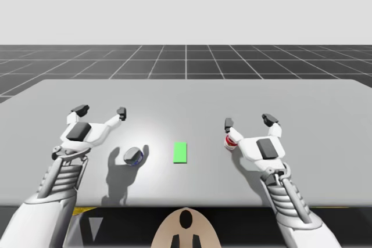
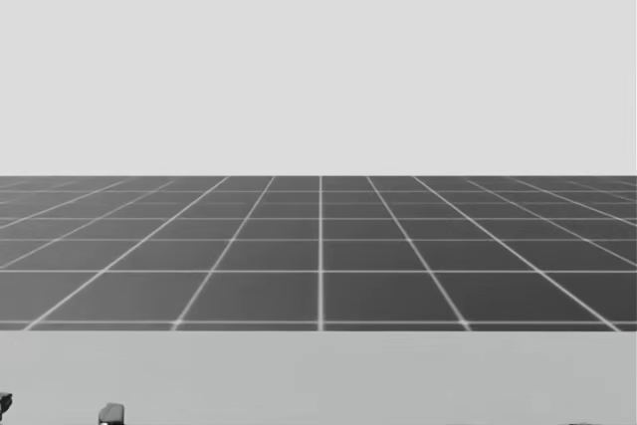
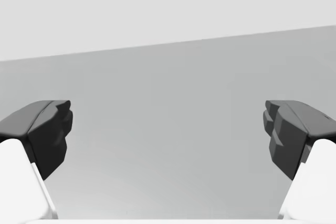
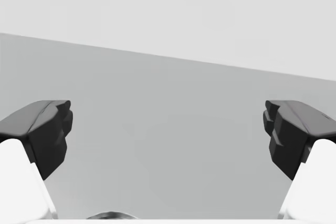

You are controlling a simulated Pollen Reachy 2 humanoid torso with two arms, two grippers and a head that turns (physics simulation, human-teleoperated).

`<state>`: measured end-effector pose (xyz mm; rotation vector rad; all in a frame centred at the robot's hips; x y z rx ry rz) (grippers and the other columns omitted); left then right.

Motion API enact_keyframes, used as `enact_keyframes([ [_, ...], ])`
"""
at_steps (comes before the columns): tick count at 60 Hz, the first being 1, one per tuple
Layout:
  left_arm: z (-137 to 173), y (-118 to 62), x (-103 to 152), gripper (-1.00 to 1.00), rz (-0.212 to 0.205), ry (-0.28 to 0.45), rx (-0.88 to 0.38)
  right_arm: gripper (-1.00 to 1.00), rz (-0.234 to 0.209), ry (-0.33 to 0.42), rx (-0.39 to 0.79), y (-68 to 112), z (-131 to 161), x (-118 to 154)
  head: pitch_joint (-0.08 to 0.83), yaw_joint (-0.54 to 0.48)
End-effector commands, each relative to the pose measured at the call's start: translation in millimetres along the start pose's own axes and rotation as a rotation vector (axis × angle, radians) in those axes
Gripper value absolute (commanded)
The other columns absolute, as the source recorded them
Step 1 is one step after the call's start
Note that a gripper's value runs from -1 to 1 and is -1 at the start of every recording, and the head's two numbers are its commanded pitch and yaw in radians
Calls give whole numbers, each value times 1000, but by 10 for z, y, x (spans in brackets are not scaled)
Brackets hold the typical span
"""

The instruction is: Look at the card. If it is red, pick the object on the left. If it is green, pick the object on the right.

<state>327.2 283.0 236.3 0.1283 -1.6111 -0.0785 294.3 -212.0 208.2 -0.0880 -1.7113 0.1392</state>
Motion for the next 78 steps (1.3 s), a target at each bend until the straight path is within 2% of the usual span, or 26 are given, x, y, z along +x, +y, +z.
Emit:
enact_keyframes([
  [1, 1, 37, 2, -1000, 9, 21, 10, -1000, -84, 12, -37, 141, 66, 1, -1, 5],
  [2, 1, 36, 2, -1000, 9, 20, 10, -1000, -93, 6, -31, 147, 73, 13, 1, 5],
  [6, 1, 37, 4, -1000, 12, 19, 11, -1000, -78, -25, -22, 151, 65, 21, 12, 4],
  [7, 2, 38, 6, -1000, 12, 18, 12, -1000, -66, -10, -16, 154, 48, 14, 22, 3],
  [8, 3, 39, 6, -1000, 11, 16, 11, -1000, -31, 6, -45, 164, 59, 25, 34, 2],
  [9, 4, 40, 7, -1000, 11, 16, 11, -1000, -26, 13, -41, 158, 58, 20, 42, 1],
  [14, 9, 43, 9, -1000, 10, 15, 8, -1000, -49, 18, -41, 143, 50, 10, 103, 0],
  [36, 5, 55, 7, -1000, 4, 33, 0, -1000, -36, 22, -43, 139, 32, -13, 447, 20],
  [62, -15, 58, 0, -1000, -2, 41, -5, -1000, -40, 17, -42, 134, 38, 13, 772, 27],
  [78, -13, 54, 8, -1000, -2, 41, -7, -1000, -34, 22, -36, 142, 39, 1, 769, 37],
])
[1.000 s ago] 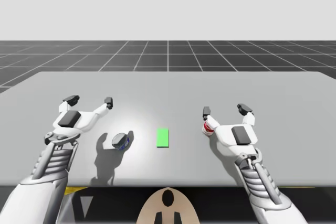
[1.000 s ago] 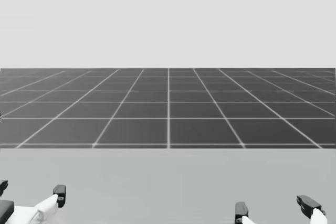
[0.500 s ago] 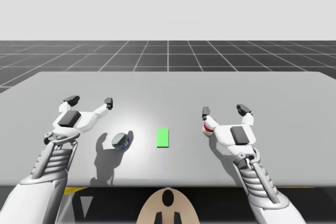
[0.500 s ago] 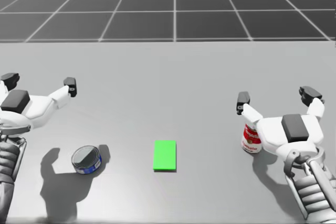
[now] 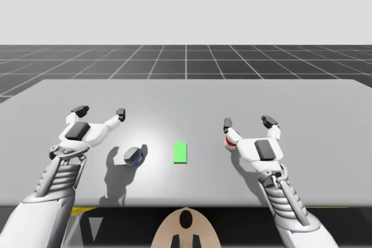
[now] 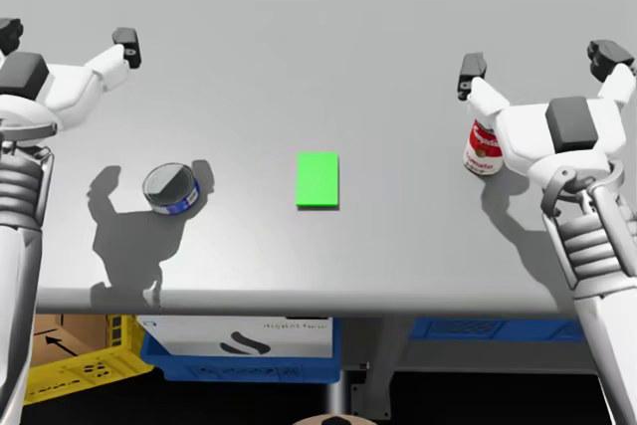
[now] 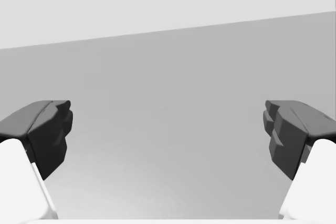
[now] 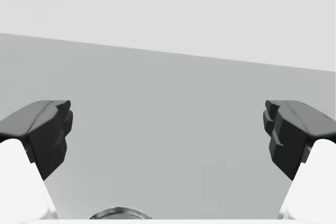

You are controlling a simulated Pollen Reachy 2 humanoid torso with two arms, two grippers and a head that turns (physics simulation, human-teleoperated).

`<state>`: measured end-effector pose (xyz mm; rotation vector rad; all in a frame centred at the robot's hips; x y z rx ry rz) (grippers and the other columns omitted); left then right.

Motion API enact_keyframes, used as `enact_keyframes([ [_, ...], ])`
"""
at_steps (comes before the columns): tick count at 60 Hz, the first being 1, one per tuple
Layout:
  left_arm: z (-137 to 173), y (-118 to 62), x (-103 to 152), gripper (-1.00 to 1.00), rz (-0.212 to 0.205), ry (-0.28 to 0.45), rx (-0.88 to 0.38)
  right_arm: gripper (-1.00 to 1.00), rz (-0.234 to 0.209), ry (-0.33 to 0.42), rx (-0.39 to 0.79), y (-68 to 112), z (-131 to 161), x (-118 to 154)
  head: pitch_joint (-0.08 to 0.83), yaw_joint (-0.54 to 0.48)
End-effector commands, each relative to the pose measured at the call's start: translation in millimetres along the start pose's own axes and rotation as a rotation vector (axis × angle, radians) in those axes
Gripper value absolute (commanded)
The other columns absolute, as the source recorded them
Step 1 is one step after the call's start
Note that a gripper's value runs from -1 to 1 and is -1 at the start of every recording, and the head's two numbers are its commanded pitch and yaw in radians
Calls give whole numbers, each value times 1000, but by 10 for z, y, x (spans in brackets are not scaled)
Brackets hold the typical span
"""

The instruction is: Look at the card. If it is red, pick the object on the left. If it is green, pick the object on the right.

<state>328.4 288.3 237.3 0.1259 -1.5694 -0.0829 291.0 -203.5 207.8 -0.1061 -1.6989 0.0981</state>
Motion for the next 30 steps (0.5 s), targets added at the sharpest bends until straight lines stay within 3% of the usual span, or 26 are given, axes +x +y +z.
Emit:
enact_keyframes([
  [1, 2, 0, 6, -1000, 1, 0, 0, -1000, -23, 7, 1, 57, 11, -12, 769, 35],
  [11, 0, -1, 4, -1000, 0, 1, -1, -1000, -20, 3, 3, 57, 12, -2, 758, -1],
  [30, 10, -26, 0, -1000, -1, 5, -4, -1000, -20, 11, 15, 64, 11, -13, 698, -255],
])
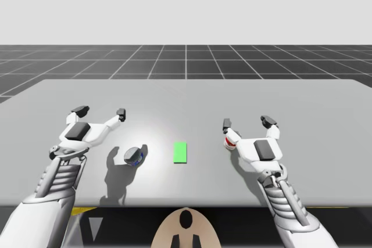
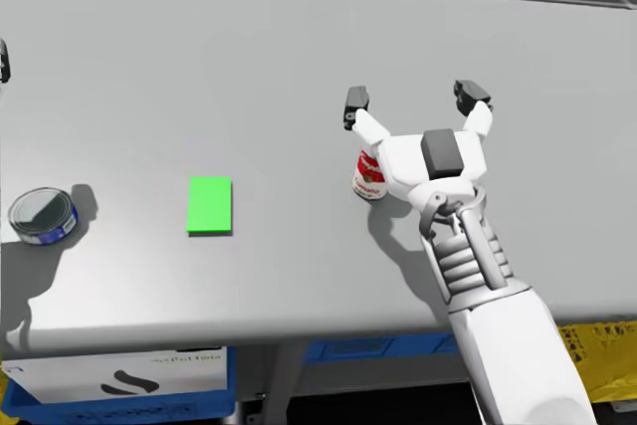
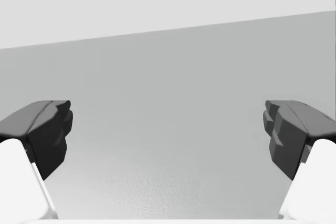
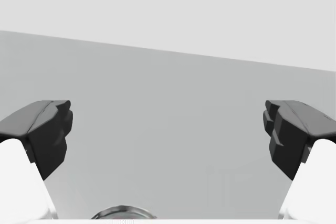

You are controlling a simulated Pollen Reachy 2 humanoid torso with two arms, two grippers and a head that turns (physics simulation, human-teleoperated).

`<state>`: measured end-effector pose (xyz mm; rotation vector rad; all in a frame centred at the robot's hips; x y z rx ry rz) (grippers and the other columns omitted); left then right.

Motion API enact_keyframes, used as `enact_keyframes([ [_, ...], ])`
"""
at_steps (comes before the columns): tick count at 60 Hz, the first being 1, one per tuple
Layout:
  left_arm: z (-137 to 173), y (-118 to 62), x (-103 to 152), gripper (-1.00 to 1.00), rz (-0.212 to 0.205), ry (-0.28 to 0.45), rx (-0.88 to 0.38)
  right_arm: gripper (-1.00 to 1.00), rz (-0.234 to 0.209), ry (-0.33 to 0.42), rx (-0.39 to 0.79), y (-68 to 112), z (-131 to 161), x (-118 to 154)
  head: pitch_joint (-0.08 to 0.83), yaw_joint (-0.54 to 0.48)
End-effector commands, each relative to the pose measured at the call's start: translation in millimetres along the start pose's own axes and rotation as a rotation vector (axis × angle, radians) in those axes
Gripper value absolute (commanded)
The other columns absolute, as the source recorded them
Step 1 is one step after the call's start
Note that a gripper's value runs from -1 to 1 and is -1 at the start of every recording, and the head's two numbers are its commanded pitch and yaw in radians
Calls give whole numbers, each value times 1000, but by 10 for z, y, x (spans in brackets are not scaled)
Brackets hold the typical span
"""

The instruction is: Look at the card. If it is red, pick the object on the left. If it is green, pick the object on the right.

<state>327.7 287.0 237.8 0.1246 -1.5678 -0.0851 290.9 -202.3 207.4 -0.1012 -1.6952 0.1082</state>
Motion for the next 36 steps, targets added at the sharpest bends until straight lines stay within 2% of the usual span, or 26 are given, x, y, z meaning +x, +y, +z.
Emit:
enact_keyframes([
  [1, 3, -14, -6, -1000, 0, 4, -2, -1000, -22, 7, 6, 52, 8, -12, 697, -261],
  [9, 10, -15, -10, -1000, 6, 5, -2, -1000, -22, 6, 13, 63, 16, -9, 697, -307],
  [18, 14, -14, -17, -1000, 4, 6, 1, -1000, -29, 6, 36, 127, 66, 32, 693, -296],
  [24, 12, -16, -23, -1000, -4, 5, -1, -1000, -76, 7, 52, 185, 163, 133, 699, -300],
  [27, 14, -19, -25, -1000, -4, 5, -2, -1000, -79, 7, 55, 199, 201, 150, 698, -303],
  [30, 12, -24, -31, -1000, -4, 7, -3, -1000, -106, 30, 51, 201, 282, 172, 694, -303],
  [34, 13, -34, -38, -1000, -4, 9, -4, -1000, -100, 42, 45, 198, 396, 179, 697, -296],
  [36, 14, -42, -42, -1000, -6, 9, -4, -1000, -127, 51, 36, 196, 448, 175, 700, -291],
])
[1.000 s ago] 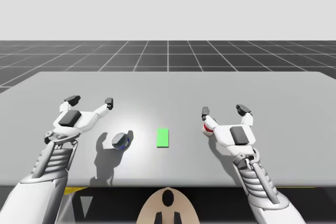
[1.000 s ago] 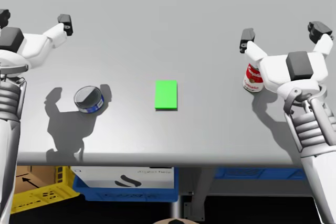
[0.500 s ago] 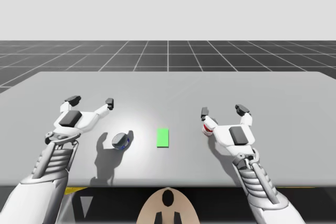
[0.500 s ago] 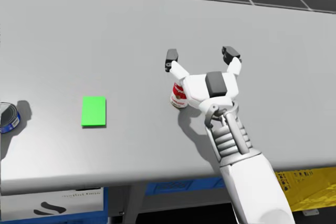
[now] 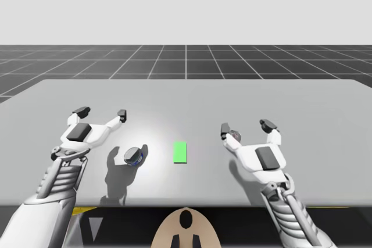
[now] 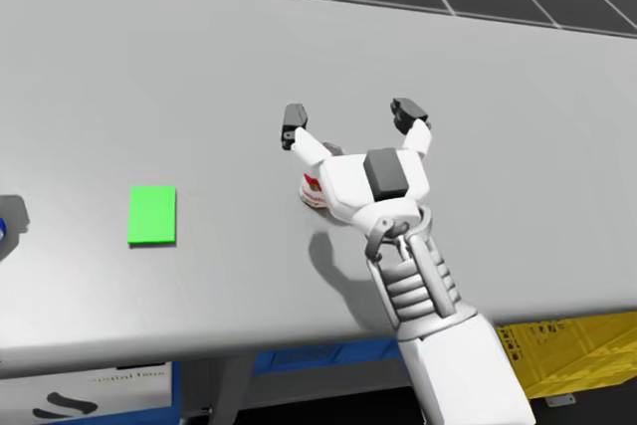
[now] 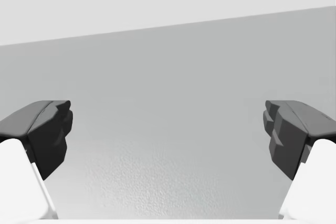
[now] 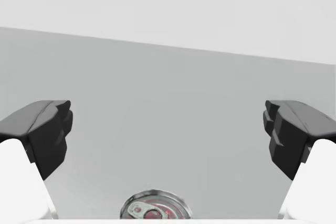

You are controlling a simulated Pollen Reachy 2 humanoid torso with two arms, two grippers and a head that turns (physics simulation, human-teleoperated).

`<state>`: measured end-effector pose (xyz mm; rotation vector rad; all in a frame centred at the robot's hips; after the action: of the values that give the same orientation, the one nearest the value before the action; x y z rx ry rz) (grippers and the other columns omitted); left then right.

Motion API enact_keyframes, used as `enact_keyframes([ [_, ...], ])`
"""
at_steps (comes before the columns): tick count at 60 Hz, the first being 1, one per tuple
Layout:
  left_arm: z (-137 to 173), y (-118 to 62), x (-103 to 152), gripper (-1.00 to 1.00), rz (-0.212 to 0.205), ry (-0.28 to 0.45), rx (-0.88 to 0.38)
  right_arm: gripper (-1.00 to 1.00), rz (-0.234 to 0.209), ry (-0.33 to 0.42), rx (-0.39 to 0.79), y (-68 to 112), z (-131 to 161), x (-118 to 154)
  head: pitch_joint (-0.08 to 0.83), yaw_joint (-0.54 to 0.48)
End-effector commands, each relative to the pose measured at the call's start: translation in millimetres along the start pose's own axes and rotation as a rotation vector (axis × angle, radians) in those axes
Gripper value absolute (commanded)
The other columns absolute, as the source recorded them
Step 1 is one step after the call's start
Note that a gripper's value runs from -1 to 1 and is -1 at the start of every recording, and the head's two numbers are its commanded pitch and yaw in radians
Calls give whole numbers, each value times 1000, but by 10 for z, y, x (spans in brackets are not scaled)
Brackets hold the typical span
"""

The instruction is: Look at the card. If it is red, pick the object on the left. If it is green, pick the object on the right.

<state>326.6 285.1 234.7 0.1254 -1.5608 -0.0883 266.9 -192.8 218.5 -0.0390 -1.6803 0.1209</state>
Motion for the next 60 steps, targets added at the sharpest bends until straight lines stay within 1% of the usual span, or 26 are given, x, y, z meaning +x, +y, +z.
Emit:
enact_keyframes([
  [1, 2, -22, -16, -1000, -4, 3, -2, -1000, -101, 41, -6, 129, 238, 15, 701, -291],
  [5, 3, -41, -22, -1000, -6, 4, -3, -1000, -124, 59, 13, 127, 340, -17, 706, -290],
  [9, 1, -55, -33, -1000, -8, 7, -2, -1000, -165, 85, 32, 143, 422, -72, 709, -292],
  [12, 0, -57, -39, -1000, -9, 8, 0, -1000, -184, 90, 41, 165, 471, -134, 711, -294],
  [17, 2, -58, -46, -1000, -10, 11, 4, -1000, -162, 123, 59, 201, 538, -275, 716, -297],
  [19, 2, -57, -50, -1000, -10, 12, 5, -1000, -171, 142, 67, 219, 560, -358, 718, -299],
  [21, 5, -57, -51, -1000, -10, 13, 5, -1000, -167, 147, 67, 229, 564, -406, 719, -299],
  [23, 7, -59, -53, -1000, -9, 14, 4, -1000, -142, 140, 60, 230, 553, -484, 720, -300],
  [25, 3, -55, -54, -1000, -8, 15, 4, -1000, -151, 160, 51, 220, 531, -534, 721, -300],
  [28, 4, -58, -58, -1000, -7, 17, 2, -1000, -151, 179, 39, 201, 490, -599, 721, -301],
  [29, 3, -60, -61, -1000, -8, 17, 2, -1000, -172, 204, 29, 182, 450, -639, 721, -303],
  [30, 4, -61, -61, -1000, -8, 18, 2, -1000, -183, 212, 28, 174, 435, -651, 721, -303],
  [31, 4, -61, -61, -1000, -8, 18, 2, -1000, -183, 212, 28, 174, 435, -651, 721, -303],
  [32, 1, -59, -62, -1000, -8, 18, 2, -1000, -201, 228, 25, 161, 401, -674, 721, -304],
  [33, 0, -58, -61, -1000, -9, 18, 2, -1000, -208, 235, 26, 152, 382, -687, 721, -304],
  [34, 2, -58, -60, -1000, -8, 17, 3, -1000, -229, 254, 17, 124, 330, -723, 720, -305],
  [36, 1, -55, -59, -1000, -7, 17, 3, -1000, -240, 264, 10, 105, 292, -742, 719, -305],
  [37, 2, -54, -57, -1000, -7, 16, 4, -1000, -255, 276, 11, 88, 255, -759, 718, -305],
  [41, 1, -49, -56, -1000, -6, 16, 4, -1000, -269, 290, 0, 41, 150, -791, 718, -303],
  [48, 1, -48, -54, -1000, -4, 14, 7, -1000, -262, 302, 3, 16, -22, -824, 718, -301],
  [50, 1, -50, -55, -1000, -5, 15, 7, -1000, -270, 305, 3, 19, -57, -820, 718, -302],
  [51, 1, -49, -55, -1000, -5, 15, 8, -1000, -271, 305, 5, 25, -74, -818, 717, -302],
  [53, 1, -48, -55, -1000, -5, 15, 8, -1000, -259, 301, 15, 42, -148, -821, 717, -303],
  [55, 0, -46, -54, -1000, -4, 15, 9, -1000, -266, 306, 21, 63, -202, -822, 717, -304],
  [60, 0, -44, -54, -1000, -3, 15, 10, -1000, -257, 303, 31, 110, -320, -836, 715, -305],
])
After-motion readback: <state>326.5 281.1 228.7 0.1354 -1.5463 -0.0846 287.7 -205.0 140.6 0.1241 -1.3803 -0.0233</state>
